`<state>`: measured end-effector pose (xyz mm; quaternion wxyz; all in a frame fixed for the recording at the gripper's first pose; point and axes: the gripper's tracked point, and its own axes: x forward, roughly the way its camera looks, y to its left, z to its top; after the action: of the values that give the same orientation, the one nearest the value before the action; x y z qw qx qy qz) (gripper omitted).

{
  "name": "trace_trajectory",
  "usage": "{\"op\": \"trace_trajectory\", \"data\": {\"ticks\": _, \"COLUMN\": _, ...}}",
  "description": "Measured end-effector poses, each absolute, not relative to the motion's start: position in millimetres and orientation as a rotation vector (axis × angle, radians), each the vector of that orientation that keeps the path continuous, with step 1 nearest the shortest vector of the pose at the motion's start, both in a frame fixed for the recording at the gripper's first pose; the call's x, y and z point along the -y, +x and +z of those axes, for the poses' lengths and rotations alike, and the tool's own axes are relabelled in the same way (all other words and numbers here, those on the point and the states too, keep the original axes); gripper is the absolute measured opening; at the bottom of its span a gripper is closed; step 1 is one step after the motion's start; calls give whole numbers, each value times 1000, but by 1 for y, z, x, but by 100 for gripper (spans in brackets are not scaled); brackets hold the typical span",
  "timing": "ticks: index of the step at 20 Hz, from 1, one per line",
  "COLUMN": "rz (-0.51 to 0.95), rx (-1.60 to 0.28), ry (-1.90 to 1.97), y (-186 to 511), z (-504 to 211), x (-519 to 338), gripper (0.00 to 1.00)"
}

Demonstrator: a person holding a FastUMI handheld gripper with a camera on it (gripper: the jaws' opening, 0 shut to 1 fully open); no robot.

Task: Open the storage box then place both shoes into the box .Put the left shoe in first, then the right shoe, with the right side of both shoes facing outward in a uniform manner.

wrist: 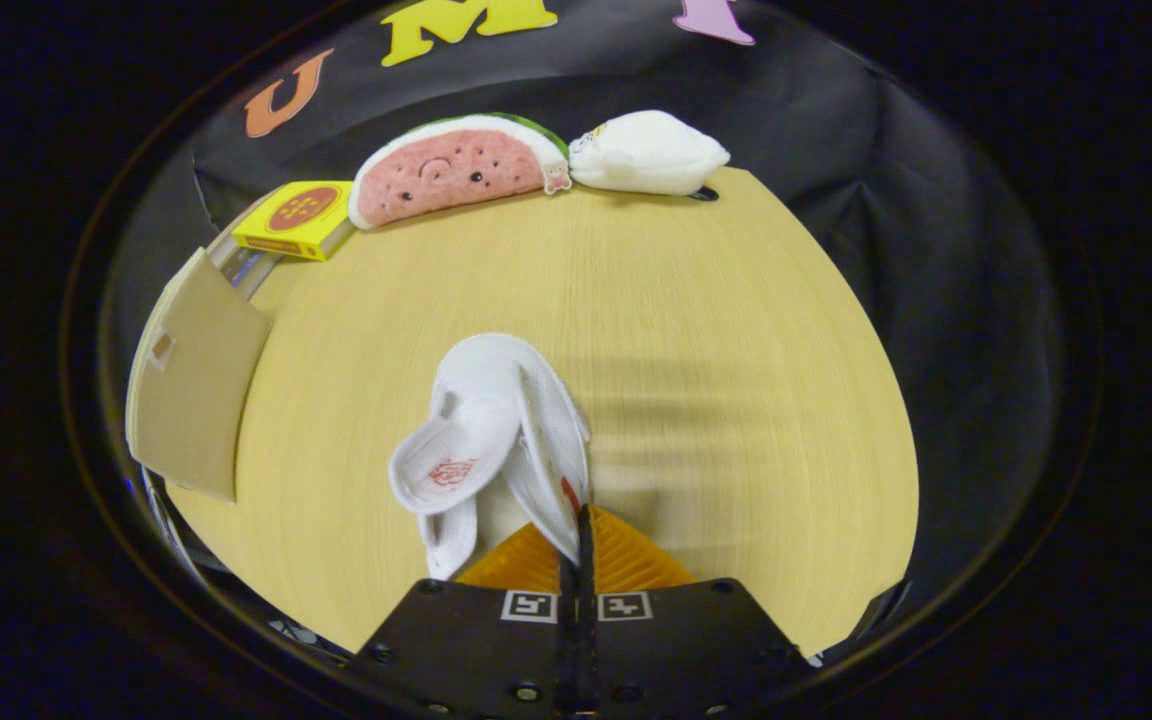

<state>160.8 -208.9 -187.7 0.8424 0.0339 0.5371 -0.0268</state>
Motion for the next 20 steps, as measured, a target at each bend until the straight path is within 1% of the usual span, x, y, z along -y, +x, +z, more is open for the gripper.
{"op": "trace_trajectory", "data": {"ticks": 4, "rz": 23, "rx": -1088, "ry": 165, "y": 151, "z": -148, "x": 179, "gripper": 0}}
{"op": "trace_trajectory", "data": {"ticks": 8, "rz": 41, "rx": -1029, "ry": 139, "y": 153, "z": -127, "x": 149, "gripper": 0}}
{"op": "trace_trajectory", "data": {"ticks": 11, "rz": 60, "rx": -1002, "ry": 227, "y": 156, "z": -111, "x": 128, "gripper": 0}}
{"op": "trace_trajectory", "data": {"ticks": 16, "rz": 45, "rx": -879, "ry": 246, "y": 165, "z": -56, "x": 85, "gripper": 0}}
{"op": "trace_trajectory", "data": {"ticks": 20, "rz": 65, "rx": -797, "ry": 257, "y": 169, "z": -18, "x": 26, "gripper": 0}}
